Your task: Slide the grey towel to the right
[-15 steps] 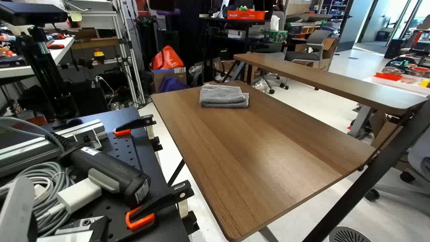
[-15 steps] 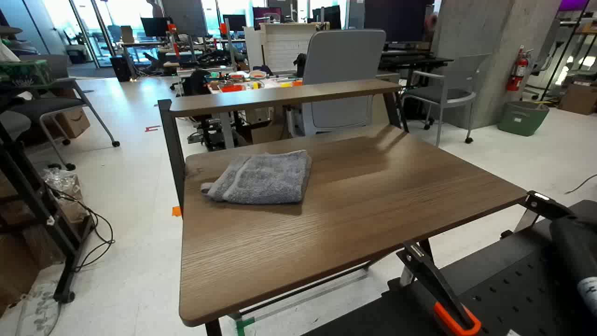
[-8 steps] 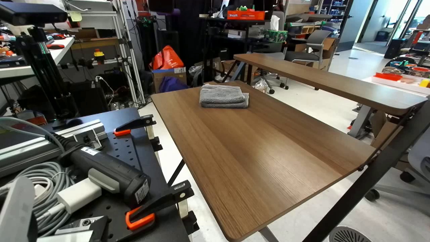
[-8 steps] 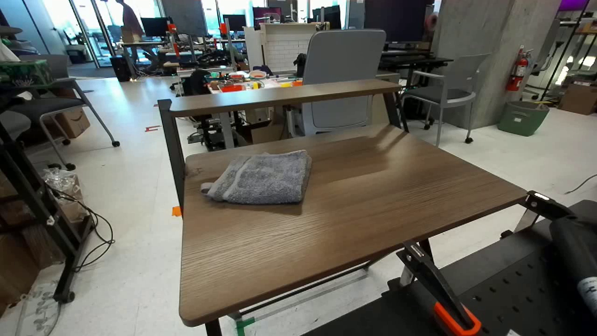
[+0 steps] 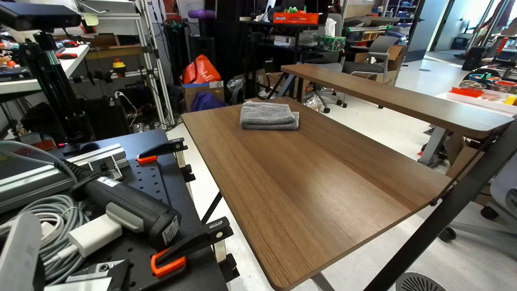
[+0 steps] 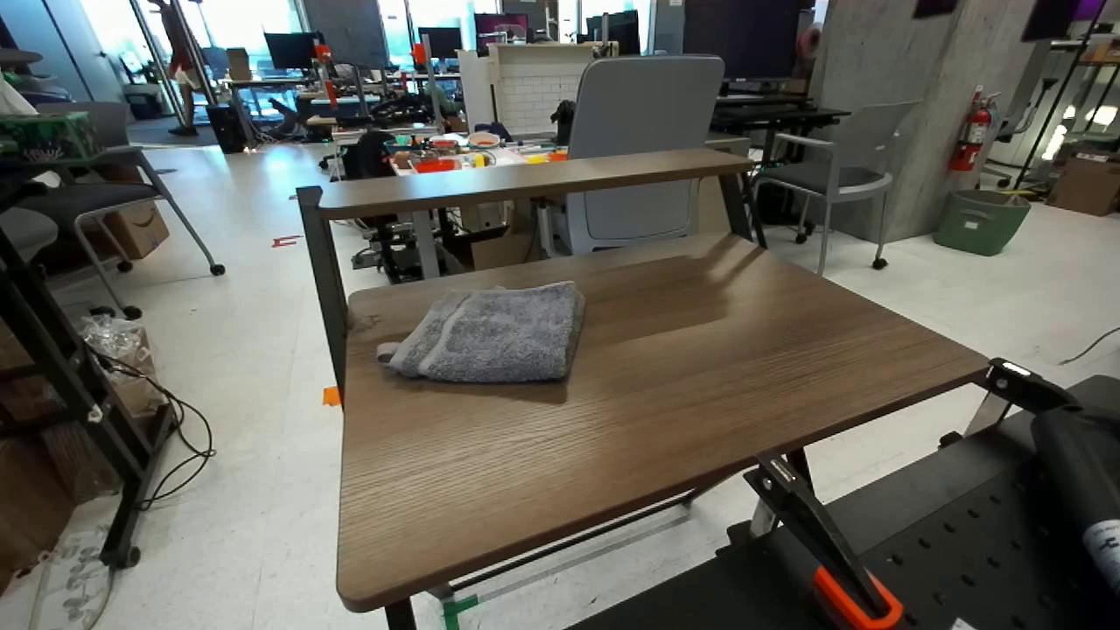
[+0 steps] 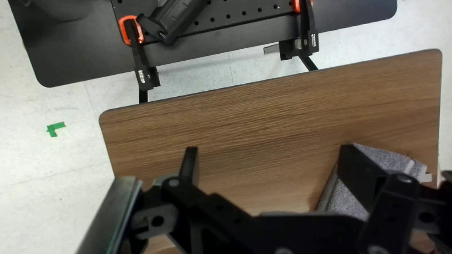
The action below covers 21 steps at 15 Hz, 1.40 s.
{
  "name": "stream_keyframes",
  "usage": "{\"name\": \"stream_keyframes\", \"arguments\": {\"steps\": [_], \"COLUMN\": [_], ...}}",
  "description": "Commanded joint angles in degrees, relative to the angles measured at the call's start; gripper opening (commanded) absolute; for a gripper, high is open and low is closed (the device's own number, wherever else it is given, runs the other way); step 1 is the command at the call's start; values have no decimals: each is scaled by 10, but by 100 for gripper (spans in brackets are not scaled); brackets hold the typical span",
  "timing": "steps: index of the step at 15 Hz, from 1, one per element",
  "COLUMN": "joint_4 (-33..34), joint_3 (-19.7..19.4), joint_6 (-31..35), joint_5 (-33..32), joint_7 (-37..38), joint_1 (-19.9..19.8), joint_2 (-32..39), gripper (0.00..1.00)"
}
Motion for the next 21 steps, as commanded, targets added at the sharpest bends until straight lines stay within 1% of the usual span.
{"name": "stream_keyframes", "arguments": {"steps": [1,4,5,9,11,14,16,19,21], "joint_4": [68,110,121,165,192,243,281,342,388], "joint_3": [41,74,88,111,111,100,93,95,94], "joint_6": [20,65,87,165,206,262,287,309,301], "joint_5": [5,-8,-22,-69,-100,-121,-127,-119,-119], "joint_7": [18,40,63,120,152,178,180,163,156], "joint_1": [28,50,57,85,103,129,144,161,175], "joint_2": [88,151,172,273,329,411,460,523,562], "gripper": [100,100,100,100,100,100,100,100,100]}}
